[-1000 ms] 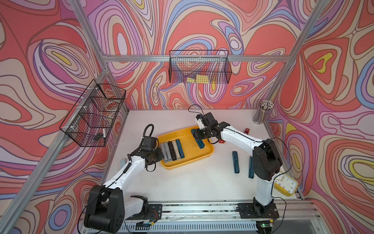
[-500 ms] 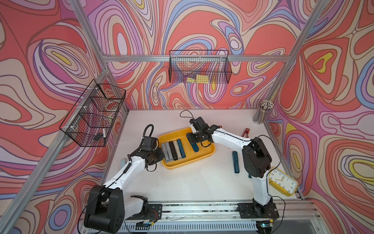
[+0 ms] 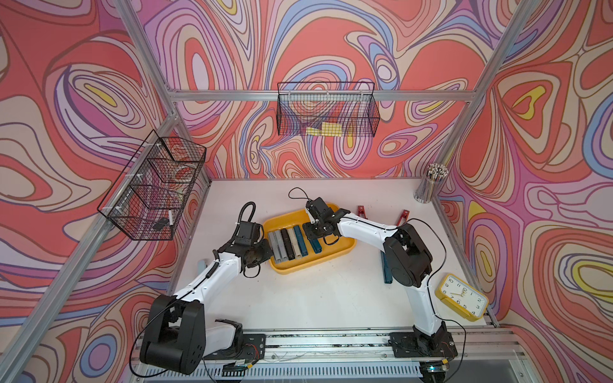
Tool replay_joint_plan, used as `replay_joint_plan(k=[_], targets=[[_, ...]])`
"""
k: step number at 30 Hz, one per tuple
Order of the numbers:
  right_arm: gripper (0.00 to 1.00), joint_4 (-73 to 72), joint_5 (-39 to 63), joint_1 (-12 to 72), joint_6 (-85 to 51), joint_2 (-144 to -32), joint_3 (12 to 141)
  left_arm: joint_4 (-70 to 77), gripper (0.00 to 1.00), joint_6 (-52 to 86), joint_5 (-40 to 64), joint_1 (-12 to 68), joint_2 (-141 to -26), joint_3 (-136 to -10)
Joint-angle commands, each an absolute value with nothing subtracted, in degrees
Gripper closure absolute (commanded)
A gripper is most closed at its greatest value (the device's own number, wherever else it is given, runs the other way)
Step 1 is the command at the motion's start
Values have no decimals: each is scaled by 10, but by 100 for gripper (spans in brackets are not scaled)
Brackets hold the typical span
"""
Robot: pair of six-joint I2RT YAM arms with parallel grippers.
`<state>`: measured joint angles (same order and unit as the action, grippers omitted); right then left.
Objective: Put the pruning pliers into the storage box
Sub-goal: Place the pruning pliers in the storage box.
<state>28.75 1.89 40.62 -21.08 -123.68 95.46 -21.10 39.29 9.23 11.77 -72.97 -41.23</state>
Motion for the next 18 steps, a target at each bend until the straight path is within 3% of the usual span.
replay_joint_plan(k=[1, 18], targets=[[97, 271, 2, 410, -215, -1241, 971, -188, 100, 399, 104, 123, -731, -429], [97, 258, -16, 410, -226, -1272, 978, -188, 100, 395, 103, 127, -730, -422]])
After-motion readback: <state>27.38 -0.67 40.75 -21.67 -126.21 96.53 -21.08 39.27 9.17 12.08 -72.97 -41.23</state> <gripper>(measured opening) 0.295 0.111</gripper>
